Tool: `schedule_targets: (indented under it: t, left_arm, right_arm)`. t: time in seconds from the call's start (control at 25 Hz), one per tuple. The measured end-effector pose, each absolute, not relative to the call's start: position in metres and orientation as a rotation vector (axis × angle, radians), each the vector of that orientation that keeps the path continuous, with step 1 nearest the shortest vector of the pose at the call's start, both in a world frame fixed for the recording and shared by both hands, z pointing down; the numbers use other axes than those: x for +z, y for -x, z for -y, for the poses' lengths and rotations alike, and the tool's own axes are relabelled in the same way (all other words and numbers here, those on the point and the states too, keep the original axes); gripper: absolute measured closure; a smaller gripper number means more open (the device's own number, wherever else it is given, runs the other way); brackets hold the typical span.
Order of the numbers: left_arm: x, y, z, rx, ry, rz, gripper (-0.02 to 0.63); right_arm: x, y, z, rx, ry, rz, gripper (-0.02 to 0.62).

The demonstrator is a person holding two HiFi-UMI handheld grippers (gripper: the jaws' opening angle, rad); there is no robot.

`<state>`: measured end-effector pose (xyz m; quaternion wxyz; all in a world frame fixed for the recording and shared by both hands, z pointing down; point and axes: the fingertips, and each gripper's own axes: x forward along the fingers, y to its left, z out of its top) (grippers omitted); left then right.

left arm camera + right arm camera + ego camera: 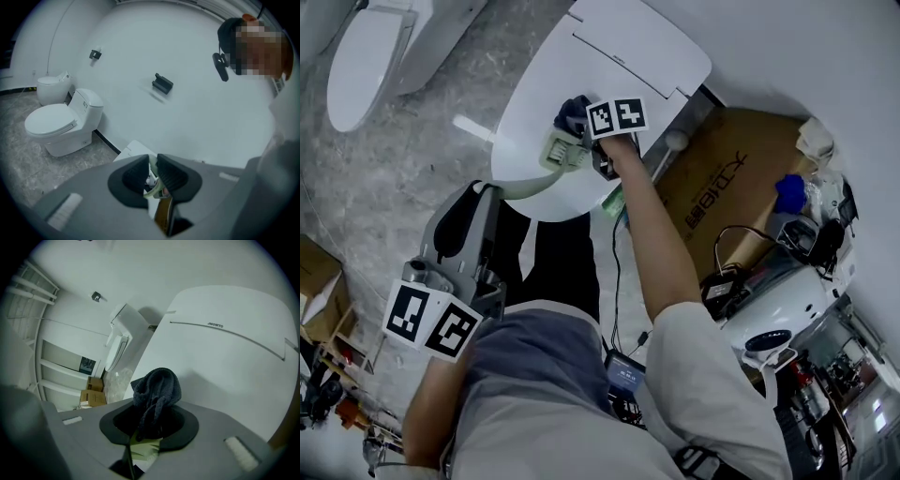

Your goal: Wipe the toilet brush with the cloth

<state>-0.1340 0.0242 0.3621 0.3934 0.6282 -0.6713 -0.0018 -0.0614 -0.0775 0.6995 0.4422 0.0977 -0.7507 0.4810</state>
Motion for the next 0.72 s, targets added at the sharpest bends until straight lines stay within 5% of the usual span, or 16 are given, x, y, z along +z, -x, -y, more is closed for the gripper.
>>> schedule_targets:
  t: [0.72]
  left_arm:
    - [0.359, 0.127, -0.022, 0.039, -1.652, 1.707, 0.606]
  right_arm:
    - [0.717, 0.001, 0.080, 1.246, -0.489, 1.831, 0.500]
